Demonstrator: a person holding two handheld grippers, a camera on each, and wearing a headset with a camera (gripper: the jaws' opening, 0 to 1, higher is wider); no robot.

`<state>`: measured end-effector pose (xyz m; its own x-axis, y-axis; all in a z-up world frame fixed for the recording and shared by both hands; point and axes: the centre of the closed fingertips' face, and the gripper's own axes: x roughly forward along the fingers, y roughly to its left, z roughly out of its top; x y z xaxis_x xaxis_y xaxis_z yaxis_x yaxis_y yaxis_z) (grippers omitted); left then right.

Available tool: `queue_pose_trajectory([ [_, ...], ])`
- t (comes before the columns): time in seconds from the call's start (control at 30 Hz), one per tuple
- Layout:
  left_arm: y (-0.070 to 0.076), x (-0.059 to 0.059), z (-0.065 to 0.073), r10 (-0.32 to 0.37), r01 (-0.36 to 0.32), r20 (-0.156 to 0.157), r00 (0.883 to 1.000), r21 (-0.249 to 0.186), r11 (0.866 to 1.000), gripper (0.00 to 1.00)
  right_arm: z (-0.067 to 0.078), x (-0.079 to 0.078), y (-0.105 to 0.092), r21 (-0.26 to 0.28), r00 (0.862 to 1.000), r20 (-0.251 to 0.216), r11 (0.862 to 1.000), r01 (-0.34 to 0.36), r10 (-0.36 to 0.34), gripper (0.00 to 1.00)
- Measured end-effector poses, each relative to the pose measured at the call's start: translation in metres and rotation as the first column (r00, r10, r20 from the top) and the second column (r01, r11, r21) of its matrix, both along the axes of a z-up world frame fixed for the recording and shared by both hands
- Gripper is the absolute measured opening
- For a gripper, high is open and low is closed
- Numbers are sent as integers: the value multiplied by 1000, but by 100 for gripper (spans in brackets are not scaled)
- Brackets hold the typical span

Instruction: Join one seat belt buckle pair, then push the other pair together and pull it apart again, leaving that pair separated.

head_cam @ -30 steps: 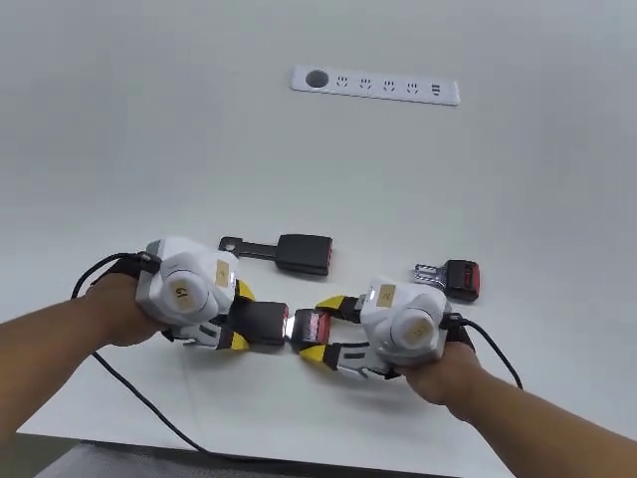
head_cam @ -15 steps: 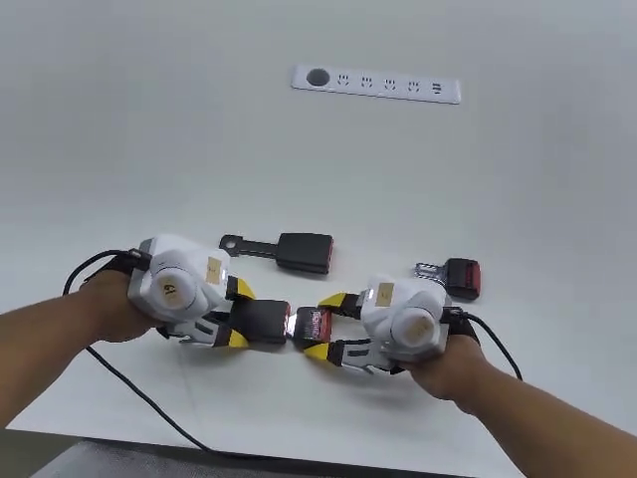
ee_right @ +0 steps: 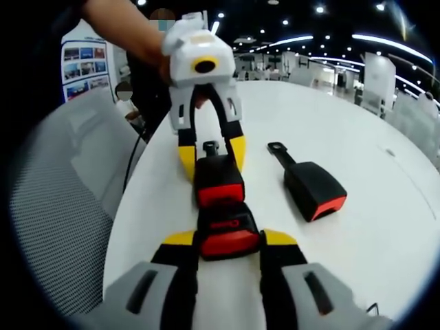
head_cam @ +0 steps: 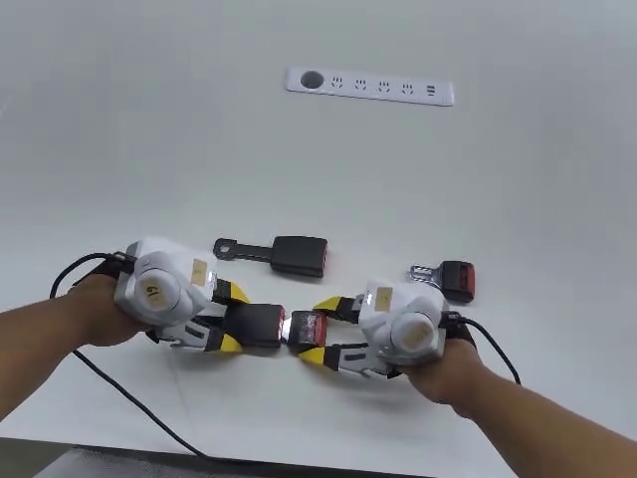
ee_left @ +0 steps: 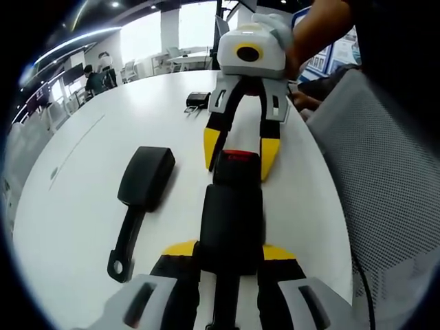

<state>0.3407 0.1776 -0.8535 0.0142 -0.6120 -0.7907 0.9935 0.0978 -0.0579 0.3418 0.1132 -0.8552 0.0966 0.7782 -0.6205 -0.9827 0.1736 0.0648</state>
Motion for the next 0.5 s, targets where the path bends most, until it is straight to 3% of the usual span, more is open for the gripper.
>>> queue_pose_trajectory([
  [0.5,-1,-1,3,-4,4,3,1000,-27,1000,32,0,0,0,32,1000,-11,999,29,-29,34],
])
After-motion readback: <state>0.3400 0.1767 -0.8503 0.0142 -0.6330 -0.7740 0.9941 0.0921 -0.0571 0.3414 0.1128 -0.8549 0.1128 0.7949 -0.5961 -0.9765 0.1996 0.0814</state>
